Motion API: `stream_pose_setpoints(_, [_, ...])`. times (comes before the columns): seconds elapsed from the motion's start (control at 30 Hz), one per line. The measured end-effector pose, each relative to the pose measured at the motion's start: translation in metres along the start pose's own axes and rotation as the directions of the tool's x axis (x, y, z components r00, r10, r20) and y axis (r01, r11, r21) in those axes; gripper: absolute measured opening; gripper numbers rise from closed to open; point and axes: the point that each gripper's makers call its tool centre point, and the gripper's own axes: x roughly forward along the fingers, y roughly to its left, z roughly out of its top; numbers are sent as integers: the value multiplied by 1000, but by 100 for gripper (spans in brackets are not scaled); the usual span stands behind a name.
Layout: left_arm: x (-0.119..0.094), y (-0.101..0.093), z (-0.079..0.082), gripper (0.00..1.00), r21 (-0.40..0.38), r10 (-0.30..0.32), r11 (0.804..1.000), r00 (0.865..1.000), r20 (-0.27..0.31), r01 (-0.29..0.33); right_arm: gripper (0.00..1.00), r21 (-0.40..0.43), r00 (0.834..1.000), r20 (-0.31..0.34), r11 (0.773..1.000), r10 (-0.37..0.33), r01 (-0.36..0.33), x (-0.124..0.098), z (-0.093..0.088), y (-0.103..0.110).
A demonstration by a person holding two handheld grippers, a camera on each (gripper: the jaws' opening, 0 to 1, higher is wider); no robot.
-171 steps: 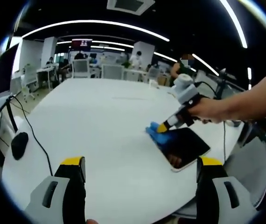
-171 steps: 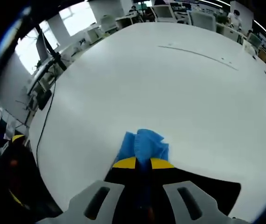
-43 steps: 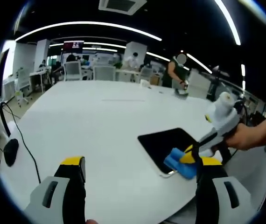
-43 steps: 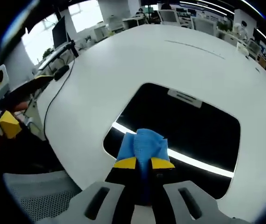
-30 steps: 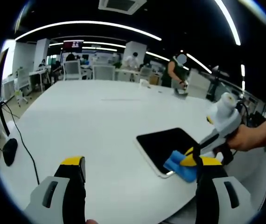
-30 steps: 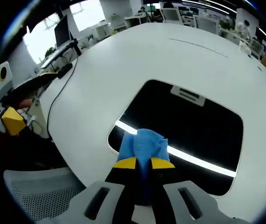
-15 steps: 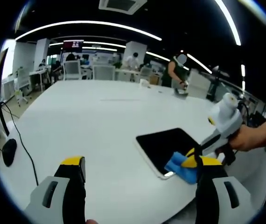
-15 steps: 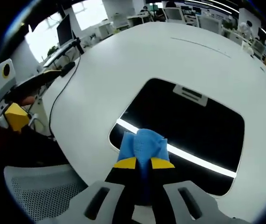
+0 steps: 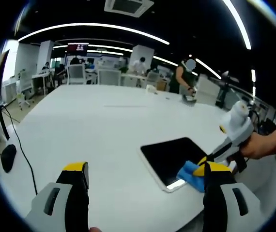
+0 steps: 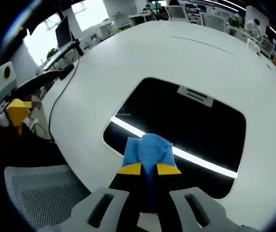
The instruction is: Wipe the mirror surface with the cleaning cloth until all visible marks leave the cleaned area.
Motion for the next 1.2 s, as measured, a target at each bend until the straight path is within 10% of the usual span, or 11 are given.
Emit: stream_pose_setpoints(1.2, [-6, 4, 6, 100, -21, 15, 1000, 1000, 15, -15, 4, 48, 1000, -7, 998, -31, 31, 3, 11, -18])
